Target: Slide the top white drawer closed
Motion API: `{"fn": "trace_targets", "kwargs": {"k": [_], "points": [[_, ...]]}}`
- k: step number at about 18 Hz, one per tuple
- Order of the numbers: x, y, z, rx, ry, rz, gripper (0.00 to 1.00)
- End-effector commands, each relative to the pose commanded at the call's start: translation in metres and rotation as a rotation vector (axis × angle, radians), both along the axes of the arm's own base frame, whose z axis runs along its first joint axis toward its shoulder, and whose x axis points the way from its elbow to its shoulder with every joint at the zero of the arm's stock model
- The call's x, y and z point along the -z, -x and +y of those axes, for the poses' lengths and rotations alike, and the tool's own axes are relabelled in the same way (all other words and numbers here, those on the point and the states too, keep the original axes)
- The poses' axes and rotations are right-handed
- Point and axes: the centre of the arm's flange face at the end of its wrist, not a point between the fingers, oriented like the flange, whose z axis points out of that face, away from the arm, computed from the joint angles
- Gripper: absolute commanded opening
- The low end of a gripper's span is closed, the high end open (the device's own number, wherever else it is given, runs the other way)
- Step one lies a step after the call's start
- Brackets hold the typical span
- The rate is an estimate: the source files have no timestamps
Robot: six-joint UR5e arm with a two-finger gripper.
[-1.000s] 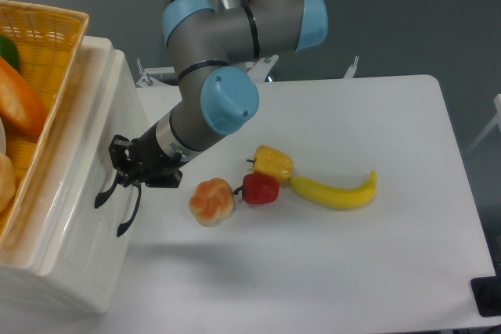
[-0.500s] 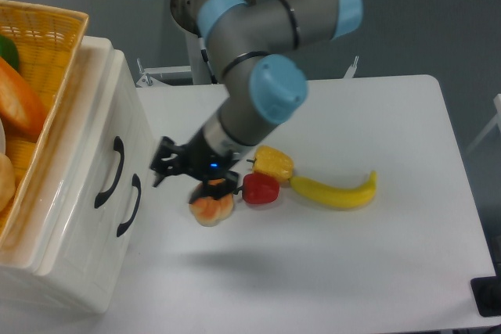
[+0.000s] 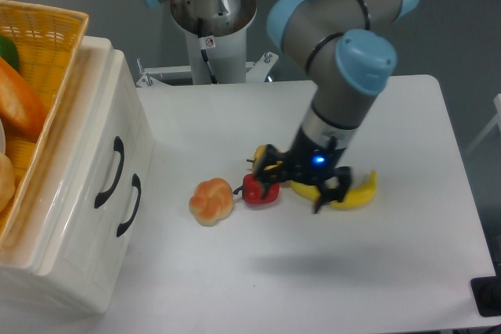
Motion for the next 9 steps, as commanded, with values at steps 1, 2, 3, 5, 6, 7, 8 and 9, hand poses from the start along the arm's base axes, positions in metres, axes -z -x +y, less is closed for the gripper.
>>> {"fn": "trace_targets", "kwargs": {"k": [1, 2, 3, 5, 6, 7, 8, 9], "points": [[0.008, 0.011, -0.009, 0.036, 0.01, 0.004, 1.0], [0.012, 0.024, -0.02, 0.062, 0.02, 0.014, 1.0], [0.01, 0.037, -0.032, 0.091, 0.025, 0.033, 1.0], [0.011, 0.063, -0.054, 0.168, 0.035, 0.064, 1.0], [0.013, 0.074, -0.069, 0.198, 0.05, 0.078, 1.0], [0.013, 0.086, -0.088, 0.216, 0.076, 0.093, 1.0], [0.015, 0.096, -0.1, 0.249, 0.106, 0.106, 1.0], [0.019, 0.105, -0.109, 0.286, 0.133, 0.112, 1.0]]}}
